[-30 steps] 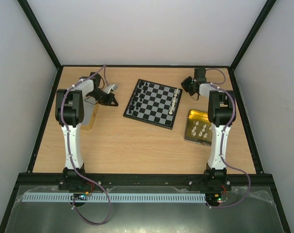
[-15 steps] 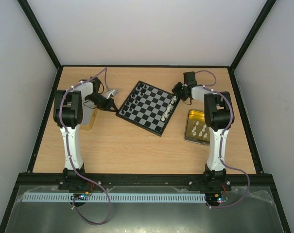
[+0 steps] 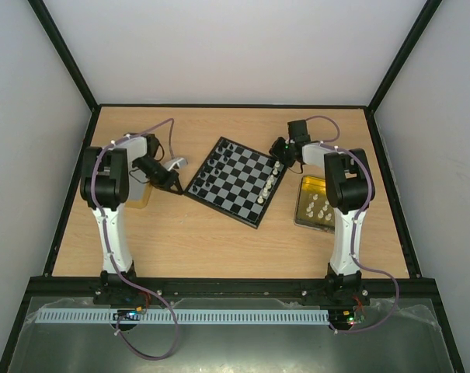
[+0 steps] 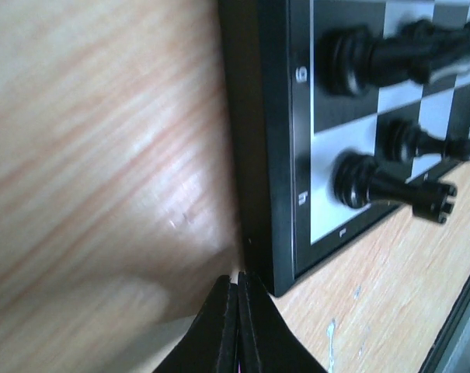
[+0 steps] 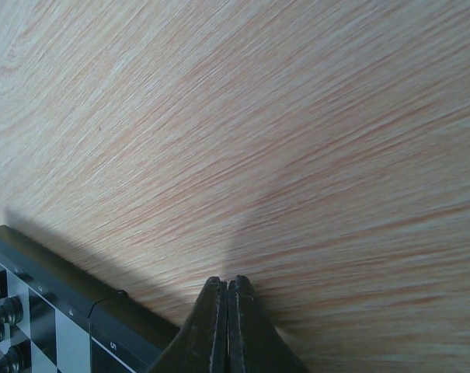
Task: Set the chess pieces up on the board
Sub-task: Move the chessboard to the center of the board.
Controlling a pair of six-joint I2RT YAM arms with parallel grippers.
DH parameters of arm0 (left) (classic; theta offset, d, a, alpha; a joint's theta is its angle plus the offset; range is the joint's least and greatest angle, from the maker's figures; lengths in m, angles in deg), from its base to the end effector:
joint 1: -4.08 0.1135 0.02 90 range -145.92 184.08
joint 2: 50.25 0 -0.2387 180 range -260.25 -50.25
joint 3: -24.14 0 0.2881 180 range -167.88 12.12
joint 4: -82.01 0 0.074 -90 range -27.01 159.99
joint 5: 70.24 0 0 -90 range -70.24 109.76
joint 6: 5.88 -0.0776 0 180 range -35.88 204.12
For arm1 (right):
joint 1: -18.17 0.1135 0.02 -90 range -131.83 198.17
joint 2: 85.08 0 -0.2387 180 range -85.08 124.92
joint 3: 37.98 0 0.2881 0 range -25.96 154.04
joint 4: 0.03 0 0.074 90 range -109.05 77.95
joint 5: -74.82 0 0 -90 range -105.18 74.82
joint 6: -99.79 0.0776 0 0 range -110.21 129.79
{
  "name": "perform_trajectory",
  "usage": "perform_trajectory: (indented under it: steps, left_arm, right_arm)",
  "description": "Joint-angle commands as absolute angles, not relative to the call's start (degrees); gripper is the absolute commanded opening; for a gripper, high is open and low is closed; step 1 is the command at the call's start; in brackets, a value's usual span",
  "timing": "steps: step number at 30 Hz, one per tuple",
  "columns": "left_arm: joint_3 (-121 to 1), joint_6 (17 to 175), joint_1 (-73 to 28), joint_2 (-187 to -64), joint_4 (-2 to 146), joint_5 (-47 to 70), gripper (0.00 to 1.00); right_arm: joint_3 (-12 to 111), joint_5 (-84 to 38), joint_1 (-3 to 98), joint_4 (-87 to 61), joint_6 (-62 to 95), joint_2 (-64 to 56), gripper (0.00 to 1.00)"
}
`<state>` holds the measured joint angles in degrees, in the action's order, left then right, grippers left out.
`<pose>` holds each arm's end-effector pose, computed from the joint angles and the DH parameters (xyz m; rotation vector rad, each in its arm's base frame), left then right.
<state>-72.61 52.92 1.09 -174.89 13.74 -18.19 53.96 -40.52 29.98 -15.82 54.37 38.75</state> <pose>0.3928 -0.0683 0.0407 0.8044 2.7987 -1.0091 0.4773 0.1337 0.0530 0.5014 2.4842 0.9620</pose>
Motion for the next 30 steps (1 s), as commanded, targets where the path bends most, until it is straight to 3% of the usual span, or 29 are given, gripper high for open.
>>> perform_trajectory:
  steps: [1,30]
  left_arm:
    - [-70.13,47.40,0.76,-172.57,8.11,-14.47,0.02]
    - [-65.19,47.45,5.55,-169.53,13.57,-9.05,0.02]
  right_arm:
    - [51.90,-41.39,31.44,-23.54,51.72,40.48,0.02]
    - [67.46,-33.39,29.97,-34.89,46.88,43.94,0.02]
